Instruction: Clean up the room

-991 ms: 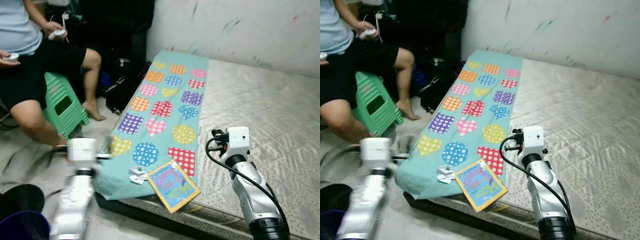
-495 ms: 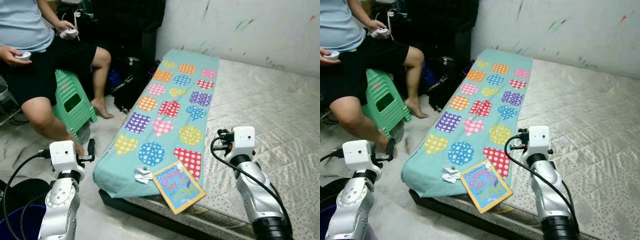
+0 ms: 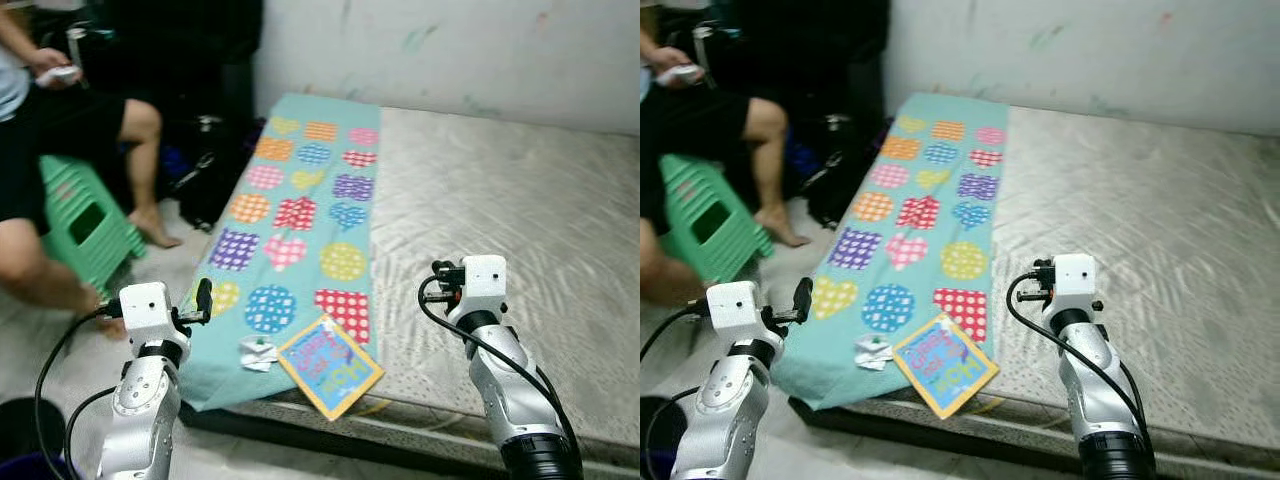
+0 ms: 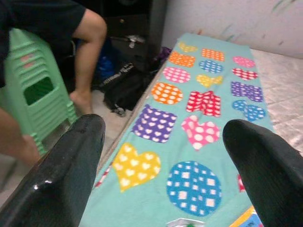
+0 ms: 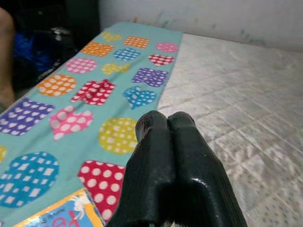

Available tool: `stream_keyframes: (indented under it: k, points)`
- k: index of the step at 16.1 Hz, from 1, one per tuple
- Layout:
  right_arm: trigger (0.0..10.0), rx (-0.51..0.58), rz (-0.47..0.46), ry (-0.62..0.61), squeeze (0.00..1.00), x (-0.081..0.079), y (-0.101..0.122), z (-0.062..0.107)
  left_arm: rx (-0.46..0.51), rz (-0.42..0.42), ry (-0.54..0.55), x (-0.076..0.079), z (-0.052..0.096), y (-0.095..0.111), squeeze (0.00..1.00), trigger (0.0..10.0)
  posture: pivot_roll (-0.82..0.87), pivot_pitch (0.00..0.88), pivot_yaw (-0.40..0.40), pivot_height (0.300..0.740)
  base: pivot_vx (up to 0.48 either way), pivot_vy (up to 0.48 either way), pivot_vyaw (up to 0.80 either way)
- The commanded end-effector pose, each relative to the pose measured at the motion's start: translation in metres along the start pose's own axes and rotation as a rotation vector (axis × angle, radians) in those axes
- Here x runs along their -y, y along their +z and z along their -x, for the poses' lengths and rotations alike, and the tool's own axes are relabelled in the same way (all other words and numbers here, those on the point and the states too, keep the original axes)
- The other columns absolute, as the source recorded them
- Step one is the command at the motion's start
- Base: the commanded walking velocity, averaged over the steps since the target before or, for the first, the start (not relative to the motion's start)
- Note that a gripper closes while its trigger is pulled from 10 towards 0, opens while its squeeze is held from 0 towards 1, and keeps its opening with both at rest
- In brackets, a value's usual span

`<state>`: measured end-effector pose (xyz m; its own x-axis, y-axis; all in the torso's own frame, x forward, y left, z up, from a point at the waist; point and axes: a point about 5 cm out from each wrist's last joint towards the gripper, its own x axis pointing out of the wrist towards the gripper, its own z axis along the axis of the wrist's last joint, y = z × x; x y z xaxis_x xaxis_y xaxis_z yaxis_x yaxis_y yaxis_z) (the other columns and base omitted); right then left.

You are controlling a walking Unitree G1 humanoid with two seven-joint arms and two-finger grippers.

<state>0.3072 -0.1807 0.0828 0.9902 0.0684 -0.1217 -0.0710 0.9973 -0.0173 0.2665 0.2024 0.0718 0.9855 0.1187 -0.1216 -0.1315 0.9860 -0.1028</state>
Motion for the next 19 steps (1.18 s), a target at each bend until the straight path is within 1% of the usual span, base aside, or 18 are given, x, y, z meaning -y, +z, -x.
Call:
stream_keyframes:
  k: [1,2,11,12,17,19]
  points:
    - [10.0,0.004,0.002,-0.010,0.00,0.0033,0.0011,-0.0002,0.001,0.014,-0.015,0.0027,-0.0016,0.0034,0.00,10.0,-0.13,0.000,-0.019,0.740,0.000,0.000,-0.80]
    - [10.0,0.004,0.004,-0.009,0.00,0.0036,0.0010,0.0000,0.003,0.014,-0.022,0.0035,-0.0015,0.0036,0.00,10.0,-0.13,0.000,-0.019,0.740,0.000,0.000,-0.80]
    - [10.0,0.003,0.014,-0.001,0.00,0.0042,0.0007,0.0011,-0.010,0.032,-0.029,0.0063,0.0002,0.0016,0.00,10.0,-0.14,0.000,-0.026,0.740,0.000,0.313,-0.78]
    - [10.0,0.002,0.013,-0.001,0.00,0.0043,0.0005,0.0011,-0.013,0.033,-0.028,0.0063,0.0003,0.0012,0.00,10.0,-0.14,0.000,-0.026,0.740,0.000,0.337,-0.42]
    - [10.0,0.003,0.018,0.007,0.00,0.0039,0.0006,0.0009,-0.019,0.037,-0.022,0.0069,0.0004,-0.0003,0.00,10.0,-0.14,0.000,-0.029,0.740,0.000,0.315,0.00]
    - [10.0,0.004,0.019,0.012,0.00,0.0030,0.0012,0.0000,-0.019,0.037,-0.018,0.0071,0.0003,-0.0002,0.00,10.0,-0.13,0.000,-0.030,0.740,0.000,0.000,0.00]
